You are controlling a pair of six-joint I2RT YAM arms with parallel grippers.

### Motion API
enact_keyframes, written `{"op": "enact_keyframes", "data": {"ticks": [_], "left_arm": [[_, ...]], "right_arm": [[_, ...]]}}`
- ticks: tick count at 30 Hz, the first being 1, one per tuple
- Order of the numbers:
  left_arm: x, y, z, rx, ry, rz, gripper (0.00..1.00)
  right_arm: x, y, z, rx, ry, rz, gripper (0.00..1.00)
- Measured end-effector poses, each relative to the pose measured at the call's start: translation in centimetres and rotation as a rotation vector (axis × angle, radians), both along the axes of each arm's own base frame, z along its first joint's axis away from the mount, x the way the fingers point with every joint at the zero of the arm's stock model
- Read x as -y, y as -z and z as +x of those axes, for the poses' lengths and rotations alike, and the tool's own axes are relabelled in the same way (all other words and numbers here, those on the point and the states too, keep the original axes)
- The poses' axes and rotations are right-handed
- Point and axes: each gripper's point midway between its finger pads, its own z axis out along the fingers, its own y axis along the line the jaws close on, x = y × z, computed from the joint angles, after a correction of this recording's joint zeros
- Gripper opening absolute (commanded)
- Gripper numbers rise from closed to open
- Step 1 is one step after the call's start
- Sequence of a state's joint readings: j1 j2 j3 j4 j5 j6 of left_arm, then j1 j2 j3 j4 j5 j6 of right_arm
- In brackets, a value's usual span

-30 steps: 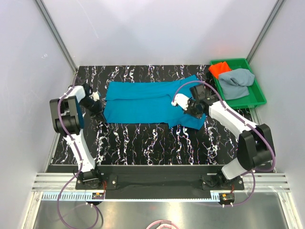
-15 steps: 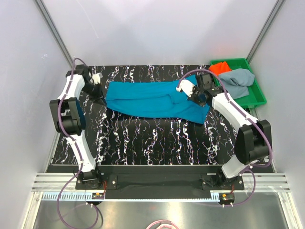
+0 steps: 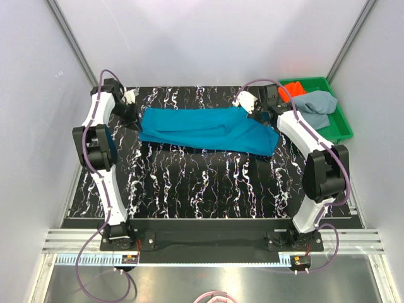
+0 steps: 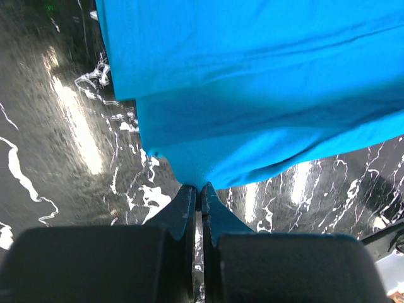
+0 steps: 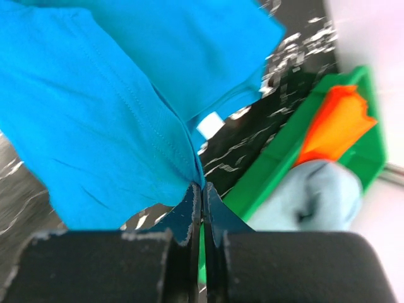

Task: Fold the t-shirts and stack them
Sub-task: Fold the tshirt

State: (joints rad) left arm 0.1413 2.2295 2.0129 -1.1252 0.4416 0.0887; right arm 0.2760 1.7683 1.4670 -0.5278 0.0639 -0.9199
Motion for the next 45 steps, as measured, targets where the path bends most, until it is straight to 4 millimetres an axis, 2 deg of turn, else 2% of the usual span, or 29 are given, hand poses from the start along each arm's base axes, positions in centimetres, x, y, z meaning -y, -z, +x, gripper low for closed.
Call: {"op": "enact_keyframes", "data": {"ticks": [5,10,15,20,24,26,32,40,42,43,45], "left_arm": [[-0.1,-0.5,1.5,0.041,0.008,0.006,0.0],[0.3,-0.5,2.8,0.069,0.024,0.012,0.0],[1.2,1.6,3.4,0.046,0.043,0.013,0.0],[1.9,4.1,3.3,0.004,0.062,0.03,0.0],[2.2,4.9,3.6,0.002,0.07,0.055,0.0],[2.3,4.9,3.8,0.012,0.072,0.062,0.0],[2.1,4.7,4.7,0.039,0.05,0.077,0.0],[1.8,3.0,6.8,0.119,0.026,0.091,0.0],[1.9,2.7,7.2,0.137,0.024,0.091,0.1],[1.9,2.5,7.5,0.147,0.026,0.092,0.29],[2.1,2.0,7.9,0.171,0.034,0.096,0.53]], "right_arm": [[-0.1,-1.7,3.3,0.075,0.005,0.003,0.0],[-0.3,-1.8,6.5,0.124,0.007,0.004,0.0],[-0.8,0.3,9.7,0.143,0.016,-0.008,0.0],[-1.0,4.5,12.2,0.115,0.031,-0.037,0.0],[-0.4,7.8,12.5,0.076,0.05,-0.072,0.0],[-0.1,8.4,12.5,0.068,0.061,-0.087,0.0],[0.4,7.8,13.1,0.106,0.087,-0.099,0.0],[1.1,7.1,13.9,0.15,0.117,-0.106,0.0],[1.4,6.9,14.0,0.157,0.124,-0.107,0.0],[1.5,6.9,14.1,0.159,0.127,-0.107,0.0],[1.7,6.7,14.2,0.168,0.131,-0.106,0.0]]}}
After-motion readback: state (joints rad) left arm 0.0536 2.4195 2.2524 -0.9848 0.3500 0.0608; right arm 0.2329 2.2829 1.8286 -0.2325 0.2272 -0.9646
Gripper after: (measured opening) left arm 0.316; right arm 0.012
